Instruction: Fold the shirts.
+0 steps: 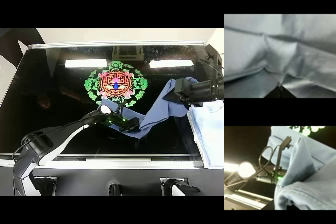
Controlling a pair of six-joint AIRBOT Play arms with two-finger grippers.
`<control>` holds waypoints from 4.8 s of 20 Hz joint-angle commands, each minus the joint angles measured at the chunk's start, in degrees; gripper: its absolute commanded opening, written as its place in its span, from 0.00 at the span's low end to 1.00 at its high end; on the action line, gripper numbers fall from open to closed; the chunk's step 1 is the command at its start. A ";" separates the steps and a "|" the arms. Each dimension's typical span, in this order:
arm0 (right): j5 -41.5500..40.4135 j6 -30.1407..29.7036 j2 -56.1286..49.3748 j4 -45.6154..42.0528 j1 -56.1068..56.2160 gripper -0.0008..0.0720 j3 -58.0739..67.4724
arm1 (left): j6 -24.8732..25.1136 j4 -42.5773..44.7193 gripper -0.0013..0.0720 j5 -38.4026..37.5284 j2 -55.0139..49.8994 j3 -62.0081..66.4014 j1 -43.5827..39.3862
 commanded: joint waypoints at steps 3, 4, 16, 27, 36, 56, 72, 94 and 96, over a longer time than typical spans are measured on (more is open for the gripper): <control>-1.95 -1.16 -3.93 -1.05 2.51 0.06 0.07 | -4.83 15.74 0.05 1.92 8.20 0.02 7.91; -3.61 -1.57 -5.68 -1.05 5.29 0.06 0.07 | -6.78 22.03 0.05 1.36 11.43 0.00 11.26; -30.95 -1.99 -35.63 13.03 27.58 0.07 0.07 | -7.76 41.72 0.05 -4.17 43.47 -0.02 37.57; -34.99 -1.31 -31.15 9.22 18.23 0.96 0.07 | -6.97 44.63 0.05 -5.88 46.62 -0.46 37.09; -24.17 0.09 -24.33 -0.63 10.95 0.94 -28.72 | -6.32 45.46 0.05 -7.34 46.53 -0.46 37.07; -13.55 -0.92 -12.07 0.24 -29.49 0.07 5.16 | -6.27 45.44 0.05 -7.74 46.51 -0.46 37.07; 15.43 4.50 -11.65 -14.16 -57.66 0.07 16.13 | -3.04 45.46 0.05 -7.10 46.25 -0.46 37.07; -16.57 -6.10 -10.27 -18.62 -52.24 0.77 9.79 | -1.29 53.96 0.05 3.72 45.00 8.68 36.61; -27.23 -6.56 -8.39 -16.04 -41.77 0.77 15.69 | -8.85 70.03 0.05 -0.87 41.59 13.90 35.17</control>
